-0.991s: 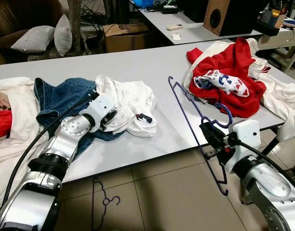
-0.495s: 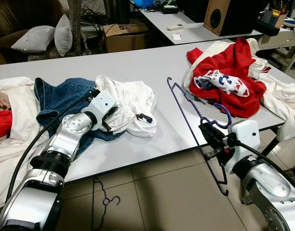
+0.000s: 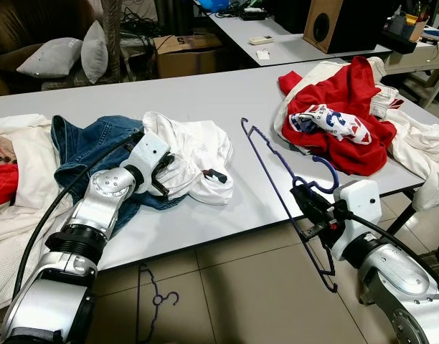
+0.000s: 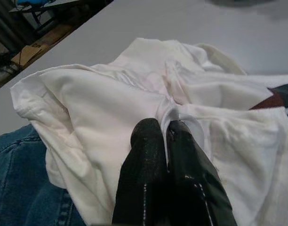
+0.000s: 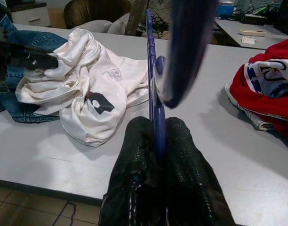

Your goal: Hang hanger

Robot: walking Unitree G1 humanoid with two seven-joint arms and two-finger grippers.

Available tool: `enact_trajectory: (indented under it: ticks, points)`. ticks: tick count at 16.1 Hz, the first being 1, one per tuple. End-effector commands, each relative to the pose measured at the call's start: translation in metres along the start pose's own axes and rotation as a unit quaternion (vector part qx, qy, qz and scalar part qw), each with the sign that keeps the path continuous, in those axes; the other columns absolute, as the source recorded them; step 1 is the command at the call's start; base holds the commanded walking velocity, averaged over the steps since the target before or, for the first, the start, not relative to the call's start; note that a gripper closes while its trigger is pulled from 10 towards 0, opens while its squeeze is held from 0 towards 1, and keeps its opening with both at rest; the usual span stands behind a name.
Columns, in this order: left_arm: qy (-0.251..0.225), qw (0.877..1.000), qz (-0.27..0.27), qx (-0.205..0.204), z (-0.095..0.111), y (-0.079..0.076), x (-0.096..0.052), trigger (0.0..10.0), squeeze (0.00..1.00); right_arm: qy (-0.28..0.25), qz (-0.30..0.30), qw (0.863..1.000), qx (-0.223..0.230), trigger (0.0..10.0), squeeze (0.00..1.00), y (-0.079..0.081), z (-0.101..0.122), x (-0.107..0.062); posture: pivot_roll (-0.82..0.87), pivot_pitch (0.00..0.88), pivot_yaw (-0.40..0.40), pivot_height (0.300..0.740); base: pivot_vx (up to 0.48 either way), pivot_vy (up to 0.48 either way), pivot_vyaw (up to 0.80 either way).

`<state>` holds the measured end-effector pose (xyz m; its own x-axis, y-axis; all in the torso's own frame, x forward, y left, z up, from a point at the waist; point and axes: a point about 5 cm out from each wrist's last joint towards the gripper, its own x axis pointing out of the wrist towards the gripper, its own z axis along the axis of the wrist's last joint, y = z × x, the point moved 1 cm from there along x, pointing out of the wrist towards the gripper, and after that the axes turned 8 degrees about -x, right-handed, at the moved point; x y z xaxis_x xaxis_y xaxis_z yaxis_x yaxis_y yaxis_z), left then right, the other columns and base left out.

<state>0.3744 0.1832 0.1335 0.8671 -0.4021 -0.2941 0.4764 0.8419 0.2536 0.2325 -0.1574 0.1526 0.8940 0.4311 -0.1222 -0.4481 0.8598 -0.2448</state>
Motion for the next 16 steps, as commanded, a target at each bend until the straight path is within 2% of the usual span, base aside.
enact_trajectory:
  ticks: [1, 5, 6, 7, 8, 9, 11, 12, 16]
  points:
    - [-0.016, 1.000, 0.001, -0.004, 0.012, 0.003, 0.001, 0.0, 0.00, -0.003, 0.000, 1.000, -0.012, 10.0, 0.00, -0.001, 0.001, 0.001, -0.11, 0.000, 0.009, 0.740, 0.000, 0.000, 0.00]
    - [-0.029, 0.999, -0.001, -0.023, 0.018, 0.004, 0.001, 0.0, 0.00, -0.004, 0.004, 1.000, -0.014, 10.0, 0.00, -0.001, 0.002, 0.002, -0.10, 0.000, 0.008, 0.740, 0.000, 0.000, 0.00]
    - [-0.056, 0.996, 0.004, -0.070, 0.028, 0.006, 0.002, 0.0, 0.00, -0.006, 0.007, 1.000, -0.015, 10.0, 0.00, -0.001, 0.002, 0.002, -0.10, 0.000, 0.007, 0.740, 0.000, 0.000, 0.00]
    - [-0.072, 0.993, 0.006, -0.093, 0.034, 0.008, 0.002, 0.0, 0.00, -0.006, 0.008, 1.000, -0.016, 10.0, 0.00, -0.001, 0.002, 0.002, -0.10, 0.000, 0.007, 0.740, 0.000, 0.000, 0.00]
    - [-0.102, 0.987, 0.007, -0.124, 0.046, 0.011, 0.001, 0.0, 0.00, -0.009, 0.011, 1.000, -0.018, 10.0, 0.00, -0.002, 0.002, 0.001, -0.10, 0.000, 0.007, 0.740, 0.000, 0.000, 0.00]
    - [-0.151, 0.975, 0.003, -0.162, 0.069, 0.017, -0.001, 0.0, 0.00, -0.014, 0.020, 0.999, -0.021, 10.0, 0.00, -0.003, 0.004, 0.000, -0.10, 0.000, 0.007, 0.740, 0.000, 0.000, 0.00]
    - [-0.212, 0.959, -0.014, -0.190, 0.106, 0.022, -0.007, 0.0, 0.00, -0.016, 0.043, 0.999, -0.030, 10.0, 0.00, -0.001, 0.005, 0.000, -0.10, 0.000, 0.008, 0.740, 0.000, 0.000, 0.00]
    - [-0.274, 0.936, -0.036, -0.218, 0.145, 0.026, -0.018, 0.0, 0.00, -0.018, 0.070, 0.997, -0.040, 10.0, 0.00, 0.005, 0.005, 0.000, -0.10, 0.000, 0.008, 0.740, 0.000, 0.000, 0.00]
    - [-0.305, 0.926, -0.049, -0.216, 0.173, 0.028, -0.029, 0.0, 0.00, -0.023, 0.091, 0.995, -0.044, 10.0, 0.00, 0.012, 0.006, 0.000, -0.09, 0.000, 0.008, 0.740, 0.000, 0.000, 0.00]
